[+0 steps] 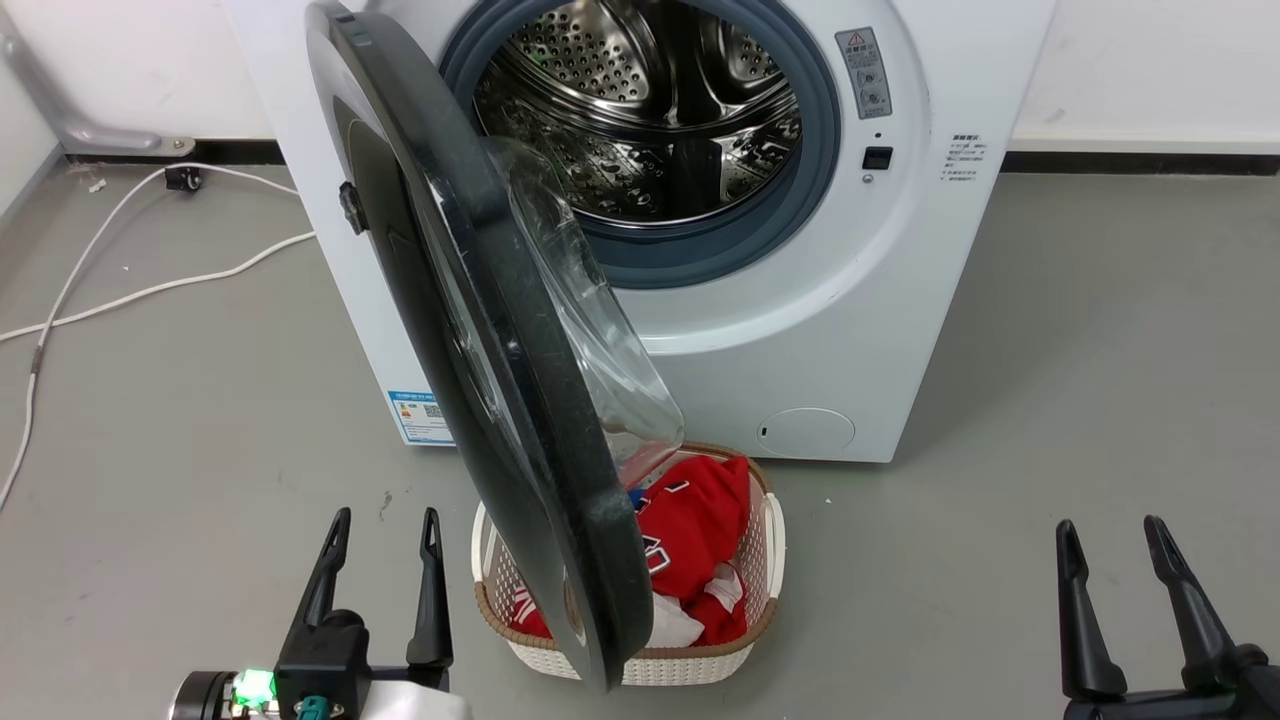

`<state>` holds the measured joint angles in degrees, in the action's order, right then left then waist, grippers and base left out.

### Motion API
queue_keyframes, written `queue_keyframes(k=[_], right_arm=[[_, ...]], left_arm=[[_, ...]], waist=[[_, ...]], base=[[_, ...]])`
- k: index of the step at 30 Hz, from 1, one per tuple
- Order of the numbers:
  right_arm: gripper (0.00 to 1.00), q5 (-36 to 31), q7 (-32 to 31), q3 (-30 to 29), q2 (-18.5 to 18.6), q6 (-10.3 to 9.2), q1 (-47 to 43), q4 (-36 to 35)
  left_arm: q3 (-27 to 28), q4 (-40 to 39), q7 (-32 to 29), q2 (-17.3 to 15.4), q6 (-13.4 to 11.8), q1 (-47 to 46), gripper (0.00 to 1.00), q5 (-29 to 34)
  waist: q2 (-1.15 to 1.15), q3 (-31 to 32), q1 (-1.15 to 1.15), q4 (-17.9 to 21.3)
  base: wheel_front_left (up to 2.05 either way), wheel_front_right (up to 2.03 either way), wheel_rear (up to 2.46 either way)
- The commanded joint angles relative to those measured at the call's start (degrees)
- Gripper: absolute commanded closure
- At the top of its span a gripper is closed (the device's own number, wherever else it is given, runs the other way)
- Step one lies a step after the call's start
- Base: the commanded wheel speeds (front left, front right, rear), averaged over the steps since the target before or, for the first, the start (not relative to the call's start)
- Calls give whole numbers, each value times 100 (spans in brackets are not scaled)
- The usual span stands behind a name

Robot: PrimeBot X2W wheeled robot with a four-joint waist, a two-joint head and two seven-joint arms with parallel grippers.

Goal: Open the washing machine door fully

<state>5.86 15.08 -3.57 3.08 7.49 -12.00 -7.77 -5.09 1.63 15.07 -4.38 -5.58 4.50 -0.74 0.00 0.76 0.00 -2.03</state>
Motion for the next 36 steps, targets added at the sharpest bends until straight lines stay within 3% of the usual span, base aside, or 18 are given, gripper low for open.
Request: queue_keyframes(k=[1, 9, 10, 11, 12, 18, 25, 36], right_arm=[[0, 33, 12, -27, -24, 0, -84, 22], [0, 152, 12, -16, -29, 0, -129, 106], [0, 143, 12, -13, -28, 0, -128, 115], [0, 133, 12, -8, -29, 1, -127, 124], [0, 128, 12, -9, -29, 0, -124, 131], [0, 124, 12, -2, -29, 1, -103, 150], [0, 148, 12, 16, -28, 1, -84, 155], [0, 205, 13, 53, -28, 1, -39, 188]], left_arm=[[6, 14, 16, 14, -9, 57, 0, -13], [86, 80, 16, 35, -11, 85, 0, -79], [95, 85, 16, 37, -4, 86, 20, -88], [117, 80, 16, 40, -31, 84, 65, -76], [132, 92, 16, 40, -47, 84, 100, -73], [325, -125, 16, 53, -93, -80, 100, -120], [383, -1108, 15, -78, -94, -499, 100, 97], [-503, -2430, 15, -284, 97, -1120, 100, 528]], waist=[[0, 5, 0, 4], [0, 22, 0, 21], [0, 24, 0, 22], [0, 28, 0, 23], [0, 32, 0, 23], [0, 56, 0, 16], [0, 76, 0, -10], [0, 100, 0, -17]], base=[[0, 0, 0], [0, 0, 0], [0, 0, 0], [0, 0, 0], [0, 0, 0], [0, 0, 0], [0, 0, 0], [0, 0, 0]])
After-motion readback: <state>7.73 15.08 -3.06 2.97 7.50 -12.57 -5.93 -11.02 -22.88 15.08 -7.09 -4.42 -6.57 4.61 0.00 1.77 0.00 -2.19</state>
